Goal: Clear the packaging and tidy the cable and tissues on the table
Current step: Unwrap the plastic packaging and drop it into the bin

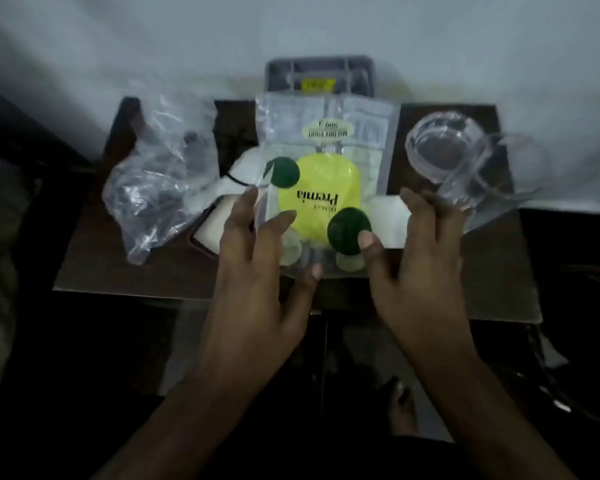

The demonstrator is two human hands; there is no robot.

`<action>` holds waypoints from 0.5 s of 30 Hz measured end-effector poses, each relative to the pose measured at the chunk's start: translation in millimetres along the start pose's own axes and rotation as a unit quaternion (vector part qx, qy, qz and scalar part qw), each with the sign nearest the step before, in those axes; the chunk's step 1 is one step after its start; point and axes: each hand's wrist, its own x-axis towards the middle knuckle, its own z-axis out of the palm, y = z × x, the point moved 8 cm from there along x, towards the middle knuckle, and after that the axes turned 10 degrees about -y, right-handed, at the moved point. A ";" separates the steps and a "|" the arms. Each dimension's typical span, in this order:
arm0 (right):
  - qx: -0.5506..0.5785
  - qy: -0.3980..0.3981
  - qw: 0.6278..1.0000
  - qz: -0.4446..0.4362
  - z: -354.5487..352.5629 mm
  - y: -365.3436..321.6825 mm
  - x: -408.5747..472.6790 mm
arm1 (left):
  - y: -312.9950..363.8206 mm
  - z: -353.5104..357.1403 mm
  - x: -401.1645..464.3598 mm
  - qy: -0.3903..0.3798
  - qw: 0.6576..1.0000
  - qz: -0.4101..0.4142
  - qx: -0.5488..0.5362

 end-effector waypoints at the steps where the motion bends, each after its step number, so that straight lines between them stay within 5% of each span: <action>1: 0.010 0.009 1.000 -0.015 -6.1 -6.4 -8.5 | 6.8 -7.7 -6.6 0.017 1.000 0.017 -0.005; 8: 0.030 -0.040 0.999 -0.009 -5.8 -21.5 -27.4 | 15.0 -17.2 -14.5 -0.049 0.996 -0.064 -0.039; 15: 0.060 -0.077 0.995 0.029 11.2 -15.8 -12.2 | -9.4 -11.0 5.7 -0.035 0.986 -0.117 -0.109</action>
